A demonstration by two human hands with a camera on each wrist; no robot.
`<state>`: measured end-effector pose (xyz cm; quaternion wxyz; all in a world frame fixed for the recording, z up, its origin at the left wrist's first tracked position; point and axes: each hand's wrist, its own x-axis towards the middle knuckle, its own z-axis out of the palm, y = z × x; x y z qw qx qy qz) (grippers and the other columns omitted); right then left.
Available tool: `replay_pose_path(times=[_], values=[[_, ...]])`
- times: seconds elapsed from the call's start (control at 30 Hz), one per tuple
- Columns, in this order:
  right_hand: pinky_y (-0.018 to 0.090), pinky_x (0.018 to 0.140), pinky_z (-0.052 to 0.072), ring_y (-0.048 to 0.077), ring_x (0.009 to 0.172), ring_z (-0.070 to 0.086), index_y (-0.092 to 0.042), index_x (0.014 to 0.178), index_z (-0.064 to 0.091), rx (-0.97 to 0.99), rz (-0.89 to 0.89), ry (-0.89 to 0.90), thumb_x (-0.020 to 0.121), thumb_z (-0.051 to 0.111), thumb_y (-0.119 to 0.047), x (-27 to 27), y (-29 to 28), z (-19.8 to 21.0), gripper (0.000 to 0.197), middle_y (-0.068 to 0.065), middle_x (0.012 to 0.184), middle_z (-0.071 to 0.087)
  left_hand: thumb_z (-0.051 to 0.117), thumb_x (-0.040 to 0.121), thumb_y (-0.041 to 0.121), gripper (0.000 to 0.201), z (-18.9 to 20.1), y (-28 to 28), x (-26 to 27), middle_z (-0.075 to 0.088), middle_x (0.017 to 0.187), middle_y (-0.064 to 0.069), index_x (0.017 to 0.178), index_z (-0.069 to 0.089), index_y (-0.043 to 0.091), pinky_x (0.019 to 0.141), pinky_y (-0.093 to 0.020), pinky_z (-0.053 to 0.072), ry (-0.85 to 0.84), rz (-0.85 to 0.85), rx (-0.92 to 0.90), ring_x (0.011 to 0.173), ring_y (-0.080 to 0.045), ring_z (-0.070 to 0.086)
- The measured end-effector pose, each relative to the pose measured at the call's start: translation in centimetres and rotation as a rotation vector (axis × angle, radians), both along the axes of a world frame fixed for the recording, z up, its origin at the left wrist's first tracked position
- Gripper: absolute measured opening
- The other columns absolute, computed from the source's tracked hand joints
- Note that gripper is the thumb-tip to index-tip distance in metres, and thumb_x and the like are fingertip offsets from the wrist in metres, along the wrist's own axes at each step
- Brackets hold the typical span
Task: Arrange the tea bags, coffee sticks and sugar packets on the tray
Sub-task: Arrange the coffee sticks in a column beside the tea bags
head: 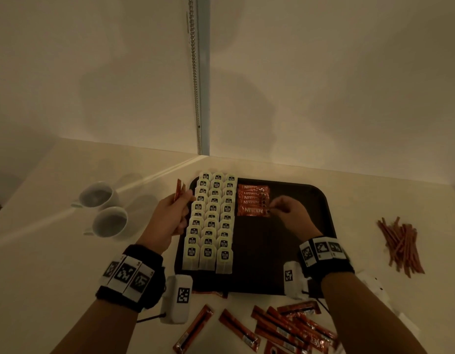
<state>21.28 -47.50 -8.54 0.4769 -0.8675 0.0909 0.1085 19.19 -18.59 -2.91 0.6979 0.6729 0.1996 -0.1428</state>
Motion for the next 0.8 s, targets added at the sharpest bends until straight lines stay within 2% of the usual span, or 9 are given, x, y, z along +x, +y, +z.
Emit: replay_pose_path(times=[0.13, 0.23, 0.4, 0.6, 0.8], values=[[0.032, 0.094, 0.046, 0.011, 0.102, 0.057, -0.024, 0.09, 0.059, -0.055, -0.031, 0.106, 0.086, 0.062, -0.01, -0.3, -0.3, -2.7, 0.015, -0.005, 0.107, 0.06, 0.045, 0.095, 0.017, 0.013, -0.8, 0.2, 0.0, 0.035, 0.056, 0.003, 0.081, 0.045, 0.018, 0.036, -0.015, 0.019, 0.08, 0.04, -0.051, 0.039, -0.008, 0.024], [0.034, 0.098, 0.044, 0.012, 0.105, 0.055, -0.026, 0.091, 0.059, -0.07, -0.099, 0.123, 0.086, 0.062, -0.012, 0.2, 0.1, -3.7, 0.014, -0.006, 0.108, 0.059, 0.042, 0.093, 0.016, 0.012, -0.9, 0.3, 0.0, 0.037, 0.056, 0.003, 0.081, 0.041, 0.018, 0.035, -0.015, 0.019, 0.103, 0.044, -0.071, 0.04, -0.008, 0.025], [0.029, 0.095, 0.04, 0.01, 0.105, 0.051, -0.018, 0.099, 0.062, -0.084, -0.204, 0.105, 0.087, 0.062, -0.011, 0.7, 1.0, -4.3, 0.014, -0.001, 0.114, 0.059, 0.043, 0.094, 0.018, 0.008, -0.5, 0.5, 0.0, 0.047, 0.062, 0.0, 0.087, 0.046, 0.016, 0.037, -0.016, 0.023, 0.099, 0.045, -0.025, 0.046, -0.012, 0.035], [0.022, 0.088, 0.038, 0.006, 0.098, 0.048, -0.014, 0.104, 0.062, -0.116, -0.222, 0.081, 0.088, 0.061, -0.01, 0.9, 1.3, -4.3, 0.017, 0.001, 0.114, 0.059, 0.046, 0.094, 0.015, 0.008, -0.2, 0.2, -0.1, 0.054, 0.073, -0.004, 0.095, 0.053, 0.011, 0.041, -0.019, 0.031, 0.094, 0.04, -0.017, 0.052, -0.015, 0.047], [0.022, 0.087, 0.038, 0.006, 0.097, 0.048, -0.014, 0.106, 0.061, -0.132, -0.218, 0.093, 0.088, 0.061, -0.011, 0.9, 1.4, -4.2, 0.018, 0.001, 0.113, 0.059, 0.046, 0.095, 0.016, 0.014, -0.2, 0.0, -0.1, 0.056, 0.068, -0.004, 0.094, 0.058, 0.009, 0.04, -0.018, 0.033, 0.091, 0.01, -0.06, 0.05, -0.014, 0.049]])
